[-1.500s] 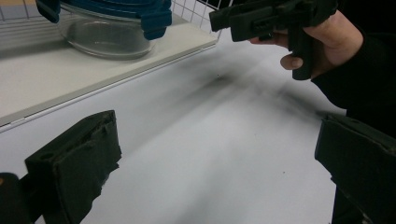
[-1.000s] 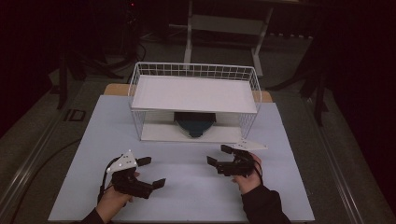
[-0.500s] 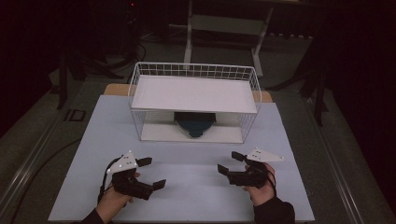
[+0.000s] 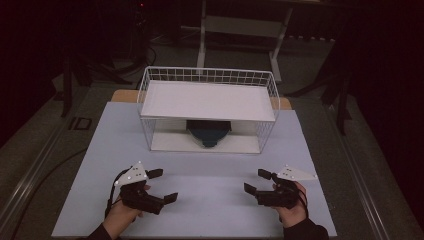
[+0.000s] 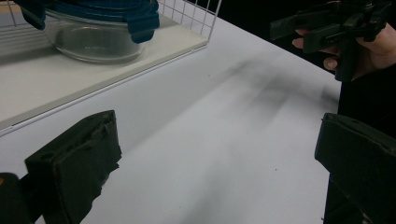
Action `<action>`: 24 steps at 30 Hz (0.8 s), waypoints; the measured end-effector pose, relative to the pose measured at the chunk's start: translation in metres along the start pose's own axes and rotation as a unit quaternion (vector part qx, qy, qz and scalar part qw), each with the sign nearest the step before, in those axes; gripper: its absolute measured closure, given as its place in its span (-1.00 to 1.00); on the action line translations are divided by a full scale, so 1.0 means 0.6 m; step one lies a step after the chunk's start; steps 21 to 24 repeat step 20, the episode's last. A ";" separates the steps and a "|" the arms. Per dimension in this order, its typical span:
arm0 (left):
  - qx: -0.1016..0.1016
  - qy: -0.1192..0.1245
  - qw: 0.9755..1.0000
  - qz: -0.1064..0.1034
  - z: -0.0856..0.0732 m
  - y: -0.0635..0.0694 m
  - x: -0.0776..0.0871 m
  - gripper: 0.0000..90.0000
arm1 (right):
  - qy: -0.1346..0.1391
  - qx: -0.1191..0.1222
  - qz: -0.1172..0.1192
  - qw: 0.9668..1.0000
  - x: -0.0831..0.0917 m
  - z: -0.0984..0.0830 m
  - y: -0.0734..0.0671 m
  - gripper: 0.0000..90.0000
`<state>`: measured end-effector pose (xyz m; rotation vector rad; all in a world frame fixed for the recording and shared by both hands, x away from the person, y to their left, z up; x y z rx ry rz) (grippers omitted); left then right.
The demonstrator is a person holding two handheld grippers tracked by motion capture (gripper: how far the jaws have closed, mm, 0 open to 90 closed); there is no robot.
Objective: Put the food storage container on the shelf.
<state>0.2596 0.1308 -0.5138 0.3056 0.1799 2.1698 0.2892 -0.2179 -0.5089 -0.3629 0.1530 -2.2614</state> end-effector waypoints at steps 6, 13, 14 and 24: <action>-0.003 0.002 1.000 -0.002 0.002 0.001 -0.001 -0.99 | -0.009 0.008 0.004 1.000 0.010 -0.016 0.010 -0.61; -0.008 0.003 1.000 -0.005 0.002 0.002 -0.001 -0.99 | -0.018 0.014 0.009 1.000 0.005 -0.025 0.013 -0.61; -0.008 0.000 1.000 -0.005 0.001 0.002 -0.002 -0.99 | -0.019 0.015 0.010 1.000 0.005 -0.025 0.012 -0.61; -0.013 0.000 1.000 -0.008 0.001 0.005 -0.002 -0.99 | -0.022 0.010 0.010 1.000 0.003 -0.028 0.015 -0.61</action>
Point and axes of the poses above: each handheld gripper's, and its own axes: x roughly backward along the jaws, z roughly out of its top, y roughly to its right, the point moved 5 cm from there along -x, roughly forward along the jaws, and after that the axes turned 14 degrees about y, right-handed, at the moved point
